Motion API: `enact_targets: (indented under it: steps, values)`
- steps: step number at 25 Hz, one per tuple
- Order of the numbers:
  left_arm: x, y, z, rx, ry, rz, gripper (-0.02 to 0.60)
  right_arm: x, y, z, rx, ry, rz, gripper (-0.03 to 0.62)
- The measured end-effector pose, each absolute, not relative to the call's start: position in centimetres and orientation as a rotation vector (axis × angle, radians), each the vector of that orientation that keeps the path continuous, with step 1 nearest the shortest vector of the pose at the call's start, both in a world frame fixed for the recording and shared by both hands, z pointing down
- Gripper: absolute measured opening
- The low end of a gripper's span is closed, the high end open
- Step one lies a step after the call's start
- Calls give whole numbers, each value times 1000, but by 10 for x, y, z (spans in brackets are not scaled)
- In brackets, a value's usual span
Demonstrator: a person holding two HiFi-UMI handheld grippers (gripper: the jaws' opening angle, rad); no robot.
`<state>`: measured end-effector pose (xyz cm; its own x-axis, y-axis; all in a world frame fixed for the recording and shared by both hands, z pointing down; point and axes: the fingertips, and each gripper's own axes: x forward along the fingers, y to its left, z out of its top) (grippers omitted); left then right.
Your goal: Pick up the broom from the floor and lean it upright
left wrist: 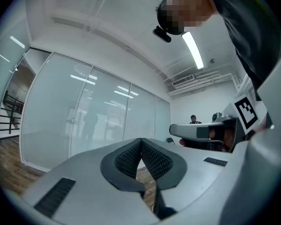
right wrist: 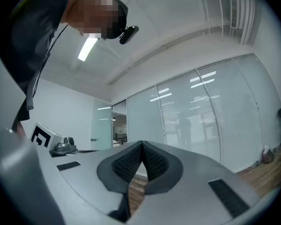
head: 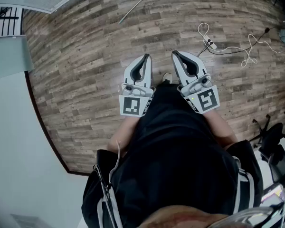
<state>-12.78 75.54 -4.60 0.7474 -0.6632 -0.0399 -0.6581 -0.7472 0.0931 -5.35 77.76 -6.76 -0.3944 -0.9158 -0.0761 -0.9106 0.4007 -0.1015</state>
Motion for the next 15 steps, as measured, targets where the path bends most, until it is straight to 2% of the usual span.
enact_targets:
  steps: [5, 15]
  values:
    - [-121, 750, -53, 2867, -1128, -149, 18, -32, 779, -69, -1682, 2480, -58, 17]
    - [-156, 724, -31, 2787, -1262, -52, 18, 4, 776, -51, -1749, 2353, -184, 17]
